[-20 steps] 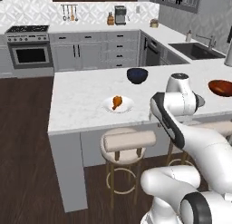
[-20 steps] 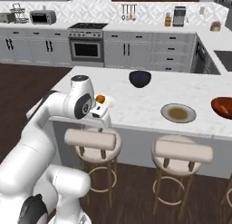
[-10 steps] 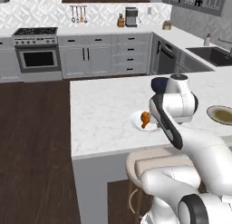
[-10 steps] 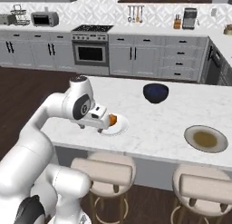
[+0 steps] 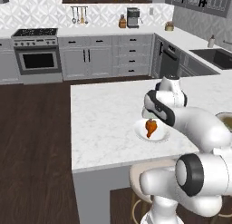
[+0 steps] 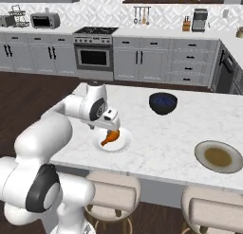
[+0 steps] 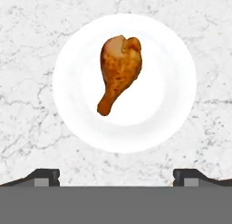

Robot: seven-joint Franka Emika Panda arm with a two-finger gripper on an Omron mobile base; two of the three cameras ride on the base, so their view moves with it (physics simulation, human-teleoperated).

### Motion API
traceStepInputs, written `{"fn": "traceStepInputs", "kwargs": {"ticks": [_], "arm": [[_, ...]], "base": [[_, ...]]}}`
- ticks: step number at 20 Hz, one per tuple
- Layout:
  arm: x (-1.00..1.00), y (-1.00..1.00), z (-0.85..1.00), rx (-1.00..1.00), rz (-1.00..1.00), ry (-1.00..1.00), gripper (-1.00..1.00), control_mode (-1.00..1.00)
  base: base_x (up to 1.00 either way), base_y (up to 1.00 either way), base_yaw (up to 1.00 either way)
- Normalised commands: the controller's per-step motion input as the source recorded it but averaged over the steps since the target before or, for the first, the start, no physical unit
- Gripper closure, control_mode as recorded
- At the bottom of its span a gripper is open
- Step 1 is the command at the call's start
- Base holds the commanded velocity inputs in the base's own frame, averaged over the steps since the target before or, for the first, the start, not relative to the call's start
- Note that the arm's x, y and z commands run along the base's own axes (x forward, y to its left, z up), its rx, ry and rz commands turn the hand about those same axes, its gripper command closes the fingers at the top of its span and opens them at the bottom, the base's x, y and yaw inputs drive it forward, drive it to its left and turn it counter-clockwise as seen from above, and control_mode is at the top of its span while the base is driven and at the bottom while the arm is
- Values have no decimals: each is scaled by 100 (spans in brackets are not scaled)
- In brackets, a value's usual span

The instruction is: Pick the chicken drumstick and carrot from their plates and place them in the bowl. Then put the bowl in the fridge.

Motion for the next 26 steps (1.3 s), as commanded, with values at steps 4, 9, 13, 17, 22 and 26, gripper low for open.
{"fn": "traceStepInputs", "kwargs": {"ticks": [4, 9, 13, 17, 22, 26], "arm": [[59, 0, -72, 4, 0, 0, -100, -100], [78, 0, -61, -4, -7, 3, -100, -100], [61, -2, -39, 0, -3, 8, -100, -100], [41, -3, -54, 0, -2, 5, -100, -100], [0, -30, -35, 0, 0, 1, -100, -100], [-36, 4, -51, -3, 4, 0, -100, -100]], "base": [[0, 0, 0], [0, 0, 0], [0, 0, 0], [0, 0, 0], [0, 0, 0], [0, 0, 0]]}}
